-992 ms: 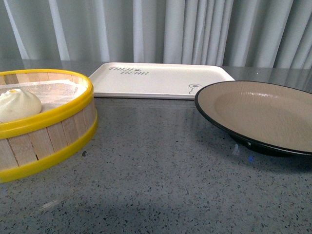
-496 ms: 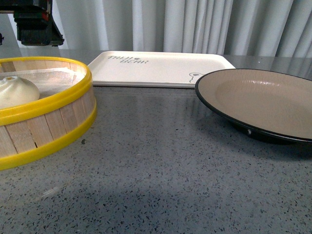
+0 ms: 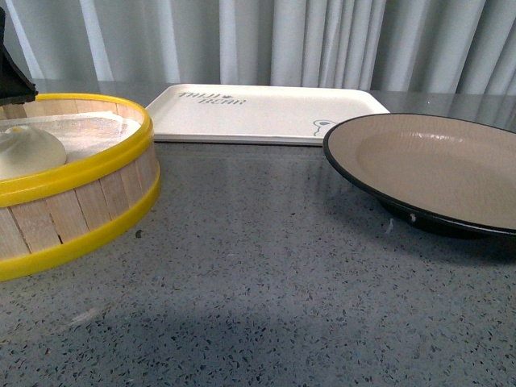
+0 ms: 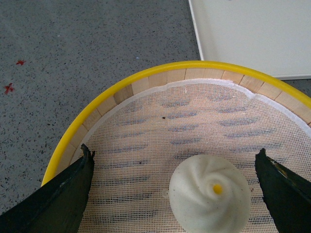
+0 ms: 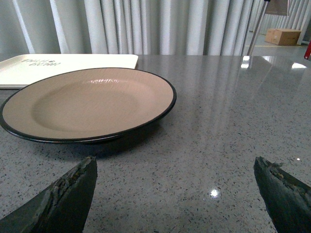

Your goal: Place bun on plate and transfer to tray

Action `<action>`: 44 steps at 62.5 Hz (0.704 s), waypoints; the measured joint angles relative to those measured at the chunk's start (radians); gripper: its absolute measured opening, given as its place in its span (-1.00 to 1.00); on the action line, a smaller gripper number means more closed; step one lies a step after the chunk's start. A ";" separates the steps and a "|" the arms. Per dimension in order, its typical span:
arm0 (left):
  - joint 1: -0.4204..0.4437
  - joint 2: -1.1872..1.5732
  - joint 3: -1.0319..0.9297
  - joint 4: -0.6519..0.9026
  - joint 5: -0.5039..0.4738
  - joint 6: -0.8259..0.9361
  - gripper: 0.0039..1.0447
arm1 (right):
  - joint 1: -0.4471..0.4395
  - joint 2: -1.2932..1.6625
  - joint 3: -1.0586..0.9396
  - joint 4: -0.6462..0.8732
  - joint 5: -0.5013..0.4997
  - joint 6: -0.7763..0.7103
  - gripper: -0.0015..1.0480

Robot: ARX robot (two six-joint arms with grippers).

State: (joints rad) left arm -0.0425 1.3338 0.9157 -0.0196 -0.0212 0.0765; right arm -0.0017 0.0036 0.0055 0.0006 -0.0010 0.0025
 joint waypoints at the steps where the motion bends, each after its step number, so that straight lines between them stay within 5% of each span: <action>1: 0.000 0.000 -0.001 0.000 0.000 0.001 0.88 | 0.000 0.000 0.000 0.000 0.000 0.000 0.84; 44: -0.026 0.047 -0.015 0.005 -0.029 0.053 0.88 | 0.000 0.000 0.000 0.000 0.000 0.000 0.84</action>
State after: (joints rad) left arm -0.0685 1.3811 0.9009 -0.0143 -0.0498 0.1295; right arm -0.0017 0.0036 0.0055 0.0006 -0.0010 0.0025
